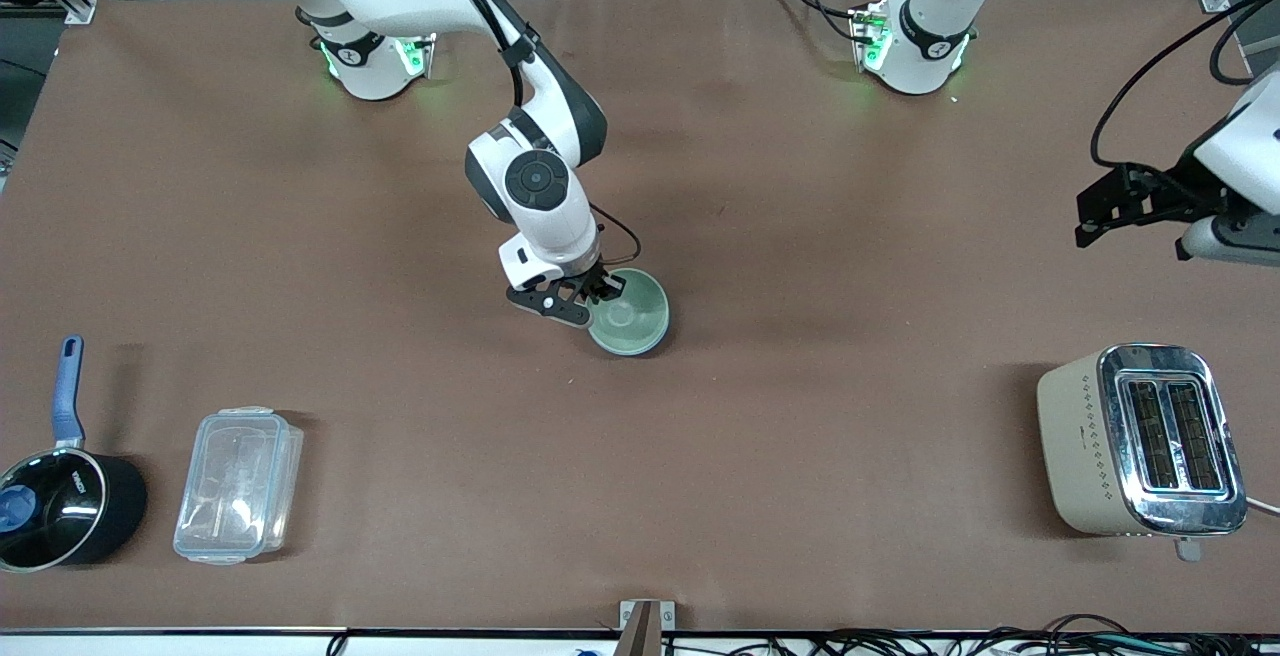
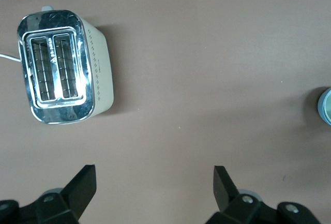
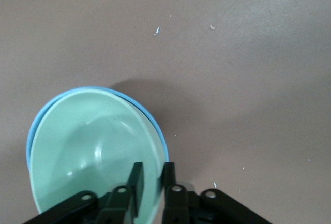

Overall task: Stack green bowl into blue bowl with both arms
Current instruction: 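Lower the green bowl into the blue bowl and open the right gripper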

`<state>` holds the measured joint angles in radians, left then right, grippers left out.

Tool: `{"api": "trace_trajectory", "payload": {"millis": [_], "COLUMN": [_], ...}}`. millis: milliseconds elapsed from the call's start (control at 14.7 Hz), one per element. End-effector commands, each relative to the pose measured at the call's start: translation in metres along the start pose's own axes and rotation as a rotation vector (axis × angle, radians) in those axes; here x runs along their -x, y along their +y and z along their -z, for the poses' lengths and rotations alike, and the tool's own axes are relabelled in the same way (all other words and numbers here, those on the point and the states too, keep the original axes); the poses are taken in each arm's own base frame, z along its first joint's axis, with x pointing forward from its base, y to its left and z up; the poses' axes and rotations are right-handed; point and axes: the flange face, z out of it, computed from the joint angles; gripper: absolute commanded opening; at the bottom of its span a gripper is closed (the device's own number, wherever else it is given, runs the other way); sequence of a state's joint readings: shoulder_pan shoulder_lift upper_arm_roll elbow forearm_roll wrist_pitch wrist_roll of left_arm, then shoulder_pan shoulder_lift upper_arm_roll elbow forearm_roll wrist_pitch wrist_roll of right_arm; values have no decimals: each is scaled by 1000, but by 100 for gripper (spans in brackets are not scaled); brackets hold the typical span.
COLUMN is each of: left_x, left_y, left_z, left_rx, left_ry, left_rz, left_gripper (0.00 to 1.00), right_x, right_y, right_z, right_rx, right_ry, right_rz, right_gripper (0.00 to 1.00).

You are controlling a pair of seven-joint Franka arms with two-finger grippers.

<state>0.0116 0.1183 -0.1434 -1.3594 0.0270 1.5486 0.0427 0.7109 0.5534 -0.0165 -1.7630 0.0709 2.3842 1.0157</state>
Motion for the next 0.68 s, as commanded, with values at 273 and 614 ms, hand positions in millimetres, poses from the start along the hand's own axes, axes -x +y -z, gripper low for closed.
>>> {"api": "trace_trajectory", "payload": {"millis": [273,614], "left_x": [48,53], "left_y": [15,31], "left_z": [13,6], "left_rx": [-24,-18], "left_ry": [-51,-70], "left_rz": [12,59], "left_gripper": [100,100], "right_x": [-23,-104], "right_y": [6,88], "right_z": [38,164], "right_rx": [-2,75], "right_ry": [12,117], "right_rz": [-42,-66], "right_gripper": [100,100]}}
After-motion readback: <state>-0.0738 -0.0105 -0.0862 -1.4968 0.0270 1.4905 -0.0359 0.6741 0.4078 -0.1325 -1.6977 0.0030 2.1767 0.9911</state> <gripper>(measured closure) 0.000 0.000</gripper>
